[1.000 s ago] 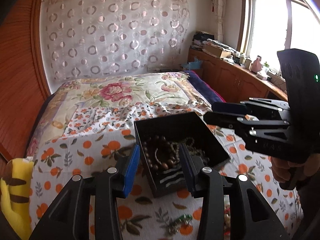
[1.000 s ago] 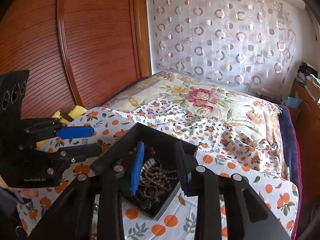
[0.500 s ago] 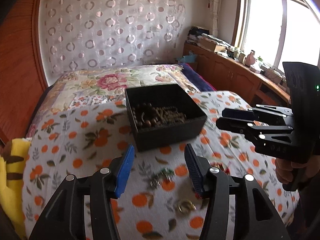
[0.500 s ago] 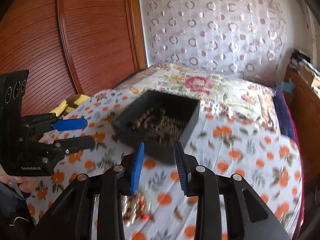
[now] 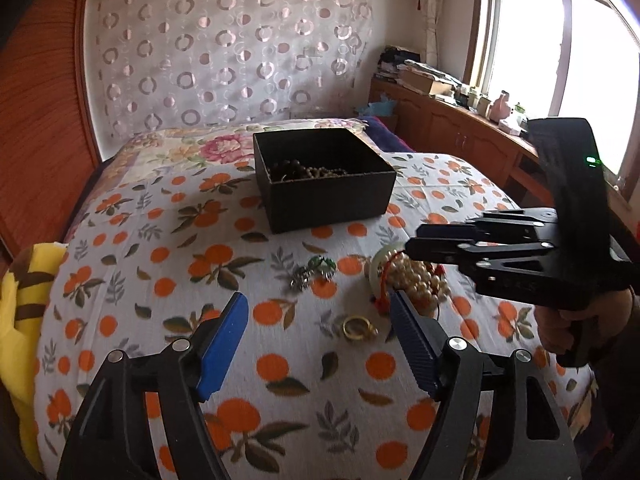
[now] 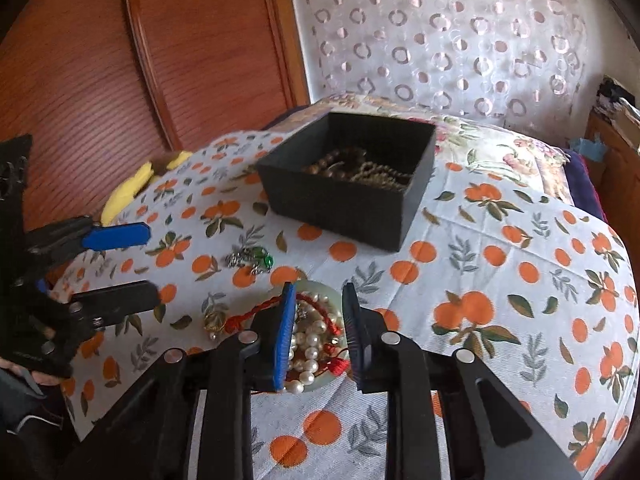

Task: Organize jewelry
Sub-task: 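Grasp the red string of the pearl bracelet on the plate with the right gripper, then lift the red-string bracelet with the right gripper while the left moves toward the pearl plate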

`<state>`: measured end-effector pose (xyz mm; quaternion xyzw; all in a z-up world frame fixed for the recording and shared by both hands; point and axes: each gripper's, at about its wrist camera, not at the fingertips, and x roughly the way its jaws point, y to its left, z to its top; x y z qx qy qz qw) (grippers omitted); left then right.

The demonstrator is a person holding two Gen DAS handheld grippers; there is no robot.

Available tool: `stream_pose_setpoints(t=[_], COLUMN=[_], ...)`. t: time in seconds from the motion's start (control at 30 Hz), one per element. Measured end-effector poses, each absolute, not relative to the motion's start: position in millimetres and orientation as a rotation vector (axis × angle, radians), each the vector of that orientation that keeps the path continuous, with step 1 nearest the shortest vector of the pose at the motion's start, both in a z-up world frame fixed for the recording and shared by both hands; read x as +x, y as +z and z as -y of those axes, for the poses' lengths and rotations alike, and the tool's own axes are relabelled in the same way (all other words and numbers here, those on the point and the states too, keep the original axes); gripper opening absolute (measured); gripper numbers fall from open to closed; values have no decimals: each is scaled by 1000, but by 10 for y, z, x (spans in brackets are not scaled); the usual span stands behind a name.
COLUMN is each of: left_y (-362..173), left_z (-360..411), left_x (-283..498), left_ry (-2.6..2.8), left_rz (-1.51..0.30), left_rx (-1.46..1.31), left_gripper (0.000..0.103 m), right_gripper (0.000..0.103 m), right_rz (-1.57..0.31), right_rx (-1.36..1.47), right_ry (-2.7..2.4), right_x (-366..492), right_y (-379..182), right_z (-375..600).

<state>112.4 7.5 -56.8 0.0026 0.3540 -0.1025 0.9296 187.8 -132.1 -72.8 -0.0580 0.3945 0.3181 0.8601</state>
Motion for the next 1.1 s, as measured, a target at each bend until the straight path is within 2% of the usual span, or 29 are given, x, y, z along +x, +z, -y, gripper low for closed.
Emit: stream_pose_setpoints(t=[0.13, 0.23, 0.33, 0.83, 1.1], left_y=[-541, -513, -495, -464, -533], left_z=[-120, -140, -146, -45, 94], left_x=[1043, 982, 929, 766, 850], left_ry=[-211, -210, -211, -237, -263], left_rz=[-715, -705, -699, -690, -714], left_rx=[-5, -7, -11, -9, 5], left_gripper=[70, 70, 70, 70, 70], right_gripper=[26, 18, 4, 4, 4], right_rz=[-850, -856, -854, -646, -633], right_rx=[-143, -152, -160, -92, -90], right_ry=[654, 649, 652, 616, 563], right_x=[1915, 1917, 1893, 1418, 1253], right_y=[-775, -776, -754, 30, 42], right_z=[1289, 1297, 1312, 1622, 1849])
